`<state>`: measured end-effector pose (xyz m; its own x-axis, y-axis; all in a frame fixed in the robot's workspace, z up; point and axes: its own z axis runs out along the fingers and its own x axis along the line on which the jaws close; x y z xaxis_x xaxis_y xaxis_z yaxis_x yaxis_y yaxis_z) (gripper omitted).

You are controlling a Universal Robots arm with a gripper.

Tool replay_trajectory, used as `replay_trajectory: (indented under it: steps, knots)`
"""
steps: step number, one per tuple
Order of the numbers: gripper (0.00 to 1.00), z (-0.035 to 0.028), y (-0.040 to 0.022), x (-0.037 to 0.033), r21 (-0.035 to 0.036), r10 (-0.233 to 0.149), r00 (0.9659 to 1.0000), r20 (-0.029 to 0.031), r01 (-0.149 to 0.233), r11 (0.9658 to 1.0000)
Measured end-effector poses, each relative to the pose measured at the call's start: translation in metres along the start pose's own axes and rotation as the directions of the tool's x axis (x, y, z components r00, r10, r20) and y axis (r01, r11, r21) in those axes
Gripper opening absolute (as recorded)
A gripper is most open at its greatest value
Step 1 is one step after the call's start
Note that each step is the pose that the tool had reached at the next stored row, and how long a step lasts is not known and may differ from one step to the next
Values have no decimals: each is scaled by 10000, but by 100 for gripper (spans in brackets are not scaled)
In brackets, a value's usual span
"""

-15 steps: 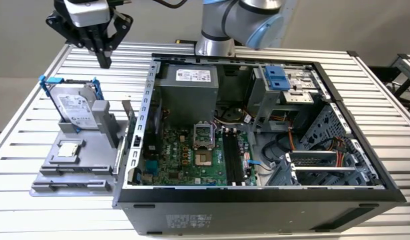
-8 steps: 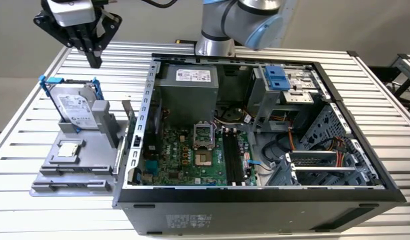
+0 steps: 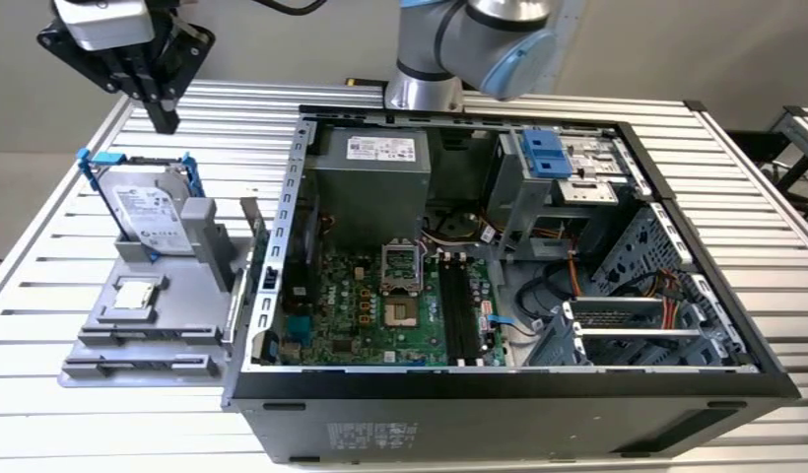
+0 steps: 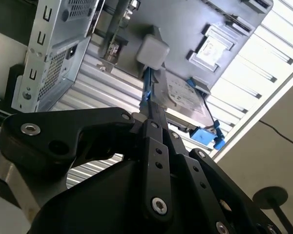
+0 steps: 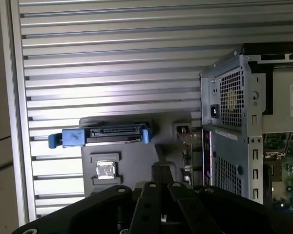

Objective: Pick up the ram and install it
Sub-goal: 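Reach for the ram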

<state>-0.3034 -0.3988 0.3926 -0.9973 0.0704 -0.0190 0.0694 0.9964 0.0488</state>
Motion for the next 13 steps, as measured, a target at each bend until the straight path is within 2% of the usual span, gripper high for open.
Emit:
replay_trajectory:
  steps: [13]
  knots:
    - [0, -7, -19, 278, -1, -71, 10000, -4, 71, 10000]
